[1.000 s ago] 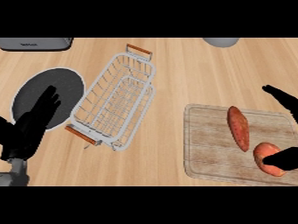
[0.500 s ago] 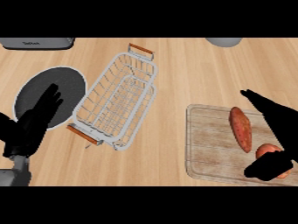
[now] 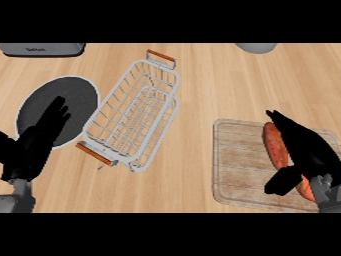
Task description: Pick the sweet potato from the cutting board and place it in the tiered basket
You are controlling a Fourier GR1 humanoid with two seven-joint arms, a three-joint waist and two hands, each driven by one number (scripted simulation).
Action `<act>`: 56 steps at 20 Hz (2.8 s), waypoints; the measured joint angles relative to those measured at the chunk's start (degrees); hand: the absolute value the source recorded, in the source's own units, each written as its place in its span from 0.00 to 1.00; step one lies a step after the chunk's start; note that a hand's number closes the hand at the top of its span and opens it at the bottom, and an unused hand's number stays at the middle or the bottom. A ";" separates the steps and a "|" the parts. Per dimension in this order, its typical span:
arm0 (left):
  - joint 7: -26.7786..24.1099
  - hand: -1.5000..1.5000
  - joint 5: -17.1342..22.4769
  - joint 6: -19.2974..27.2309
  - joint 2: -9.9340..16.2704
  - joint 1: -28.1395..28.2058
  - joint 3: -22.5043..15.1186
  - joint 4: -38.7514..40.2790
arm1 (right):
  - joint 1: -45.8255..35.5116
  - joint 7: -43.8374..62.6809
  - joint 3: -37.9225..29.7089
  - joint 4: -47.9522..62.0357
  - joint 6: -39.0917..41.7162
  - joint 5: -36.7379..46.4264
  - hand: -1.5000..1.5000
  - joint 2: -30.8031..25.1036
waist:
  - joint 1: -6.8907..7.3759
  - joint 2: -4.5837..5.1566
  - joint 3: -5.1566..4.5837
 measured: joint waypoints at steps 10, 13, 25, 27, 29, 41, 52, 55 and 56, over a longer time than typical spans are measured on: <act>1.36 0.50 -2.21 -1.00 -2.12 -0.45 1.68 -0.68 | 2.65 -9.63 -3.11 9.65 -3.34 12.04 0.00 5.08 | -0.13 -0.01 0.01; 2.45 0.50 -2.66 -1.45 -2.58 -0.85 2.18 -1.27 | 1.64 -12.06 -5.21 12.46 -2.38 14.07 0.00 5.83 | -0.11 -0.01 0.01; 2.89 0.50 -4.22 -3.04 -4.39 1.65 3.13 -3.66 | 3.39 -17.69 -6.85 15.04 5.09 17.39 1.00 7.56 | 0.02 -0.34 -0.31; 3.95 0.50 -4.30 -3.11 -4.39 1.00 3.47 -4.10 | 2.59 -19.46 -6.58 16.59 4.98 19.29 1.00 7.78 | 0.02 -0.45 -0.44; 5.05 0.50 -5.03 -2.55 -4.89 0.01 3.19 -4.37 | 2.12 -20.76 -6.08 17.59 4.42 21.44 1.00 8.19 | -0.03 -0.54 -0.56; 3.49 0.50 -5.39 -3.56 -5.24 1.20 5.40 -3.17 | 22.74 -18.66 -4.68 -3.34 -9.65 34.53 1.00 5.53 | -1.50 -0.44 -0.12; 2.52 0.50 -5.26 -4.75 -5.16 2.82 5.71 -3.17 | 29.51 -19.40 -3.73 -31.50 -22.29 34.68 1.00 10.53 | -1.63 -0.50 -0.05; 3.15 0.50 -5.30 -4.68 -5.22 1.77 5.81 -3.08 | 27.37 -17.78 -1.28 -32.85 -20.60 35.12 1.00 11.64 | -1.24 -0.38 -0.08; 3.16 0.50 -5.29 -4.80 -5.22 1.34 5.88 -2.81 | 26.25 -16.81 -0.38 -33.03 -19.56 35.25 1.00 12.17 | -1.11 -0.33 -0.08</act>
